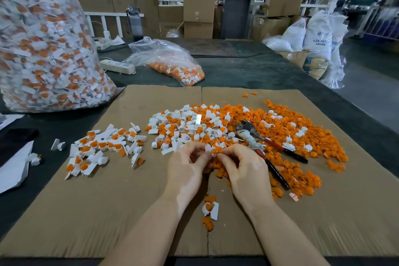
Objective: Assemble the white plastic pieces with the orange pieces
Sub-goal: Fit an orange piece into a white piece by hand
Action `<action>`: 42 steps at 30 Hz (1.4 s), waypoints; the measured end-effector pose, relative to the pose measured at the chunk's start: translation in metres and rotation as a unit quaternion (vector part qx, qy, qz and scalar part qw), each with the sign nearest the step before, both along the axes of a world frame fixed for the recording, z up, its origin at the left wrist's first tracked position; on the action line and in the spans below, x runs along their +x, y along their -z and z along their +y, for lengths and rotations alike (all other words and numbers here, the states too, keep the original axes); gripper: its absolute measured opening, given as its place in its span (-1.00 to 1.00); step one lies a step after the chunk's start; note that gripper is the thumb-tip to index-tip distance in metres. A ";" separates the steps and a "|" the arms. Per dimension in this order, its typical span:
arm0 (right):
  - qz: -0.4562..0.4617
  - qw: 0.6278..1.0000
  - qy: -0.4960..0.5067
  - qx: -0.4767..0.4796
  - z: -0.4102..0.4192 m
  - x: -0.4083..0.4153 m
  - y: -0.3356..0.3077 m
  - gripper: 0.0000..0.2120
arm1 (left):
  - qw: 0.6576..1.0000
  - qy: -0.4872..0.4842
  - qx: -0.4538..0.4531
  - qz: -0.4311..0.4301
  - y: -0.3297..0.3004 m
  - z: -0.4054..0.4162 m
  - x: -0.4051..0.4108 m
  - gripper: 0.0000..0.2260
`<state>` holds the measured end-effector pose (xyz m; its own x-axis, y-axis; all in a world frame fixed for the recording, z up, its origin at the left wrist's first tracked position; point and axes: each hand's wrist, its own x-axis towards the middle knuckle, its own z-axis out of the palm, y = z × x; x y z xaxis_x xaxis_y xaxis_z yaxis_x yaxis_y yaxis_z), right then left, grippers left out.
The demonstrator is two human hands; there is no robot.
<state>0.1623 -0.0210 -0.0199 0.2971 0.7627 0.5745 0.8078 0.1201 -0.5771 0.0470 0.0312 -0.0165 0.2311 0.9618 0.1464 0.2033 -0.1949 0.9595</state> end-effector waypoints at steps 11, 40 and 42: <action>-0.051 0.998 0.018 -0.015 0.002 -0.002 0.002 -0.81 | 0.998 0.006 0.044 0.047 0.005 -0.002 -0.003 -0.92; 0.005 0.996 -0.039 -0.084 -0.002 0.002 0.001 -0.86 | 0.974 0.049 0.177 0.132 0.002 -0.005 -0.006 -0.89; 0.009 0.996 -0.039 -0.079 -0.002 0.003 0.001 -0.86 | 0.972 0.049 0.186 0.136 0.002 -0.005 -0.006 -0.91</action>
